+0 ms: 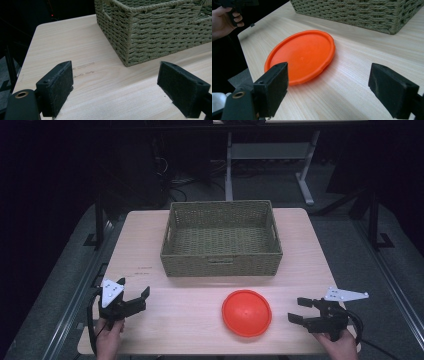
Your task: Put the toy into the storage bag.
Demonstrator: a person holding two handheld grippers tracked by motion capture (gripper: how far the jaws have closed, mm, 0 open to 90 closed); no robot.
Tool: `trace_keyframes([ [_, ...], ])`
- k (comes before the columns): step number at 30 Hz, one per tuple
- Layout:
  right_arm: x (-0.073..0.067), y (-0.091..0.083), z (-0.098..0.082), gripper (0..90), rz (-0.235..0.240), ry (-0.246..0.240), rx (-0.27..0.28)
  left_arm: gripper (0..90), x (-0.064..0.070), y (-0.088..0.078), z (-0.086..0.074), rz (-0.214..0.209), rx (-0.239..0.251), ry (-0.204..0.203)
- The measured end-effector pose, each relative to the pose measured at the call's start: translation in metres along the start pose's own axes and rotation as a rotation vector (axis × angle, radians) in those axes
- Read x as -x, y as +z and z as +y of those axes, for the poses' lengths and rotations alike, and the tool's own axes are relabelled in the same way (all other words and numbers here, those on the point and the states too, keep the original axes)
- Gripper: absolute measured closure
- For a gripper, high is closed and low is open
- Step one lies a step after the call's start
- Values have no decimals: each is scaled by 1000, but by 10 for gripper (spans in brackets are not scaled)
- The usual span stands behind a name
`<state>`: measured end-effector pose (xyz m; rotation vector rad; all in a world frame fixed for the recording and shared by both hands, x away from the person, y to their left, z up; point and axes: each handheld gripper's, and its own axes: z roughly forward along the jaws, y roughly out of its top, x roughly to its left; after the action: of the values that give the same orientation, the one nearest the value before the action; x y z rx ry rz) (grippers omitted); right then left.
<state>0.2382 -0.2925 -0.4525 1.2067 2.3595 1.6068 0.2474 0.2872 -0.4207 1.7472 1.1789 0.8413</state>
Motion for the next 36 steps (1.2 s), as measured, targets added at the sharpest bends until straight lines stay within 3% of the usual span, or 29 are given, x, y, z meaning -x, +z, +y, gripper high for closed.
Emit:
trace_keyframes([
  [10,-3,11,8,158,16,31,-8,128,1,0,-1,-8,-2,6],
  [18,-10,39,24,243,13,15,-121,128,2,-2,-1,-10,-2,14],
  [20,-11,53,33,304,20,-3,-176,128,2,-1,-1,-11,-3,15],
  [27,-5,77,44,438,6,28,-267,128,2,1,-2,-12,-11,15],
  [36,3,94,45,509,5,53,-306,128,2,1,-2,-14,-11,17],
])
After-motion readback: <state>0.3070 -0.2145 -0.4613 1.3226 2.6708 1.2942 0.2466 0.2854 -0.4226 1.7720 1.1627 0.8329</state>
